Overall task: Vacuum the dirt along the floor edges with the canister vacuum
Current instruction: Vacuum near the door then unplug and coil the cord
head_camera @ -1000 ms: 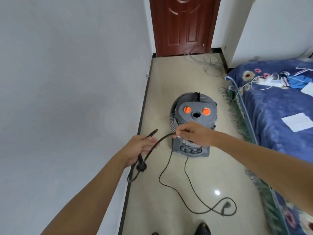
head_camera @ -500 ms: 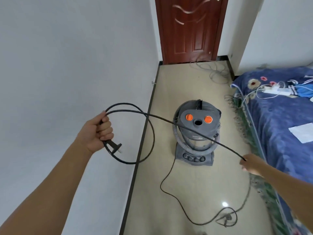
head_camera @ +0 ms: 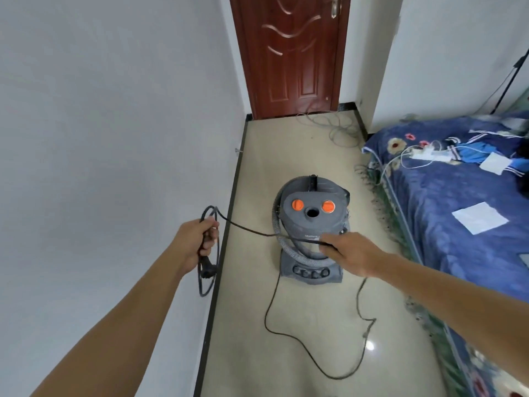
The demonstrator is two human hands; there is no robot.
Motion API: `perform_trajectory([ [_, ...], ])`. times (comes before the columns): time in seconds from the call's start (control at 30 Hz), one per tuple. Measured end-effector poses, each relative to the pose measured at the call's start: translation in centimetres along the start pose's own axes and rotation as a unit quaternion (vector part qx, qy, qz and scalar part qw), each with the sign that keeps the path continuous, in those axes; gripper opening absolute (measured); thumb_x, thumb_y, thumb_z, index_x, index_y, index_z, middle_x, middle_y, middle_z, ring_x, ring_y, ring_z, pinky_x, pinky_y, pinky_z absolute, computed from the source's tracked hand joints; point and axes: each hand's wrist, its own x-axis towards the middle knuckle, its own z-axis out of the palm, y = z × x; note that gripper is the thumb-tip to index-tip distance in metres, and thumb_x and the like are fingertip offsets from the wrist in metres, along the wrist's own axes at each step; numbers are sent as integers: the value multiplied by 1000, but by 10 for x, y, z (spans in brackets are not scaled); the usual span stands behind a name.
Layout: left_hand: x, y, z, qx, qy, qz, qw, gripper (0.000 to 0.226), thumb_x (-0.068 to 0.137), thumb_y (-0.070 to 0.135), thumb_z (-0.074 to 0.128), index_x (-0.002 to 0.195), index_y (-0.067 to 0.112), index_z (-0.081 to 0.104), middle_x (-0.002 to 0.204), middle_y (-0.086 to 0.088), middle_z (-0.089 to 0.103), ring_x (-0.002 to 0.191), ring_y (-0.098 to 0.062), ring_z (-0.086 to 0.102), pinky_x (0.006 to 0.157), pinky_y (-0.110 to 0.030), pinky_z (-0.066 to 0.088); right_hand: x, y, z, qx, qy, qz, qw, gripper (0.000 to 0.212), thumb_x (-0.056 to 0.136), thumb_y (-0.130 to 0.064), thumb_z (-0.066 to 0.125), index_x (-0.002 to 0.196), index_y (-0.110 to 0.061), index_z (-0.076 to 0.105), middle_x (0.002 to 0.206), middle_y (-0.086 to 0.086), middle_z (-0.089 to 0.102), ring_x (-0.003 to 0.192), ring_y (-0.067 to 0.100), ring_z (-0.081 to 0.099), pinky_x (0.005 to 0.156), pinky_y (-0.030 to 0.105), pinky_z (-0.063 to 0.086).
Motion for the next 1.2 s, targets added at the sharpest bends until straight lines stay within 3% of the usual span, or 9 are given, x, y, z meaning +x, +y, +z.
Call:
perform_trajectory([
  [0.2, -10, -5, 36, 24, -50, -4, 998, 23, 104, 20, 38, 87, 10, 50, 98, -16, 74, 72, -21, 65, 57, -29, 46, 16, -64, -42, 37, 34, -152, 987, 19, 103, -34, 44, 100, -21, 58, 63, -11, 51, 58, 4, 48, 58, 23, 41],
  [0.3, -16, -12, 49, 55, -104, -5, 993, 20, 105, 20, 36, 95, 10, 50, 88, -17, 73, 87, -28, 70, 80, -40, 50, 33, -67, -59, 67, 94, -114, 987, 20, 102, -32, 46, 94, -17, 56, 64, -6, 52, 58, 12, 46, 60, 36, 41],
  [0.37, -19, -13, 53, 35, -145, -6, 989, 23, 105, 21, 35, 93, 7, 51, 60, -9, 58, 64, -26, 62, 86, -44, 47, 41, -64, -65, 73, 107, -93, 987, 22, 101, -30, 50, 82, -20, 51, 64, -5, 52, 59, 10, 46, 59, 34, 37],
  [0.53, -31, 12, 27, -58, -236, -48, 969, 32, 92, 36, 52, 71, 12, 53, 40, 10, 22, 33, -7, 21, 40, -22, 31, 50, -12, -34, 85, 126, 79, 985, 36, 94, -26, 60, 64, -30, 40, 63, -6, 50, 63, 18, 47, 57, 34, 35],
  [0.63, -34, 36, -20, -156, -227, 11, 961, 36, 68, 43, 80, 61, 16, 57, 44, 10, 14, 34, -8, 13, 35, -18, 25, 43, 40, 7, 93, 121, 206, 967, 29, 94, -28, 57, 68, -20, 48, 71, 5, 56, 73, 28, 53, 58, 32, 35],
  [0.73, -32, 61, -84, -303, -342, 37, 889, 40, 98, 42, 50, 80, 8, 61, 53, 3, 23, 45, -14, 25, 43, -25, 24, 22, 91, 48, 110, 69, 333, 934, 28, 95, -29, 56, 76, -8, 61, 78, 11, 61, 78, 30, 58, 63, 33, 43],
  [0.87, -39, 75, -122, -238, -65, 77, 966, 50, 103, 42, 37, 61, 19, 52, 51, 8, 10, 42, -9, 8, 36, -18, 12, 0, 126, 85, 179, -8, 418, 891, 48, 102, -38, 44, 91, 1, 69, 85, 17, 72, 88, 34, 67, 76, 34, 48],
  [1.03, -23, 40, -81, -80, 9, 36, 996, 31, 99, 33, 46, 77, 13, 54, 40, 10, 21, 30, -4, 15, 36, -16, 15, 14, 65, 72, 75, -99, 281, 952, 46, 104, -46, 28, 99, -10, 56, 92, 9, 65, 87, 28, 63, 74, 33, 44],
  [1.2, -7, -12, -42, 23, 9, -6, 1000, 21, 100, 23, 49, 88, 7, 55, 55, -1, 47, 39, -9, 34, 36, -19, 28, 33, -3, 39, 70, -35, 31, 996, 19, 104, -31, 40, 94, -16, 48, 79, -2, 55, 76, 24, 55, 69, 35, 39],
])
